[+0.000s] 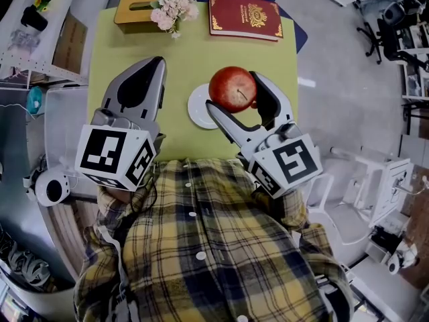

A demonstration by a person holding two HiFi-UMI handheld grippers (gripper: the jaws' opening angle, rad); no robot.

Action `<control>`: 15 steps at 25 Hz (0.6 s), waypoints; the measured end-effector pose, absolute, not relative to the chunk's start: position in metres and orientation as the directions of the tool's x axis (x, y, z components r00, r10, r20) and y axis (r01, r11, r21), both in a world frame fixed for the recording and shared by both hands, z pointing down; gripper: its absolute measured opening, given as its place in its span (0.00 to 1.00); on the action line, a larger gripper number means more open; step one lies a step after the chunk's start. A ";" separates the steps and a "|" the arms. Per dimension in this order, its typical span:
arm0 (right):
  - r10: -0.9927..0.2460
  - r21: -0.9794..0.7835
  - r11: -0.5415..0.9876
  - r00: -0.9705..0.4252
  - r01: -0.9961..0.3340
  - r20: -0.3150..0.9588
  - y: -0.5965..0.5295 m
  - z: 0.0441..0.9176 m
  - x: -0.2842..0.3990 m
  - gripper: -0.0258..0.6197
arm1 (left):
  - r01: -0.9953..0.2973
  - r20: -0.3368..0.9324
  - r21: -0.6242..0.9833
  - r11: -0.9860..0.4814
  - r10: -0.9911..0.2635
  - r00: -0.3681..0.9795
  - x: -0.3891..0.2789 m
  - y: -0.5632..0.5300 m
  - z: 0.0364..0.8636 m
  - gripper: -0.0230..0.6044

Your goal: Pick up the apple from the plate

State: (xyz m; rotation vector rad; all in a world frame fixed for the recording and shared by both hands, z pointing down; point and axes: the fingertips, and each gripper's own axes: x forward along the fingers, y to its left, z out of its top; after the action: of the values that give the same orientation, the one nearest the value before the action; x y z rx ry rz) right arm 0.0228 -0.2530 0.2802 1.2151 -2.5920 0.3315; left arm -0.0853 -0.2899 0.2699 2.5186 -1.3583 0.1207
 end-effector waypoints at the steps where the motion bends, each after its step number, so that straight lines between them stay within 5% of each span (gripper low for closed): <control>1: -0.716 -0.098 0.624 -0.617 -0.775 0.326 -0.253 0.281 0.023 0.63 | -0.830 0.203 0.202 -0.520 -0.807 0.555 -0.086 -0.290 0.270 0.04; 15: -0.711 -0.123 0.621 -0.623 -0.774 0.327 -0.249 0.283 0.022 0.63 | -0.823 0.206 0.188 -0.537 -0.797 0.567 -0.087 -0.287 0.267 0.04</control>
State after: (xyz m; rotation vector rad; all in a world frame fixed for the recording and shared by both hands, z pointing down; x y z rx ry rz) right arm 0.0222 -0.2485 0.2835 1.2138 -2.5996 0.3705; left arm -0.0868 -0.2873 0.2673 2.5394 -1.3428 0.1384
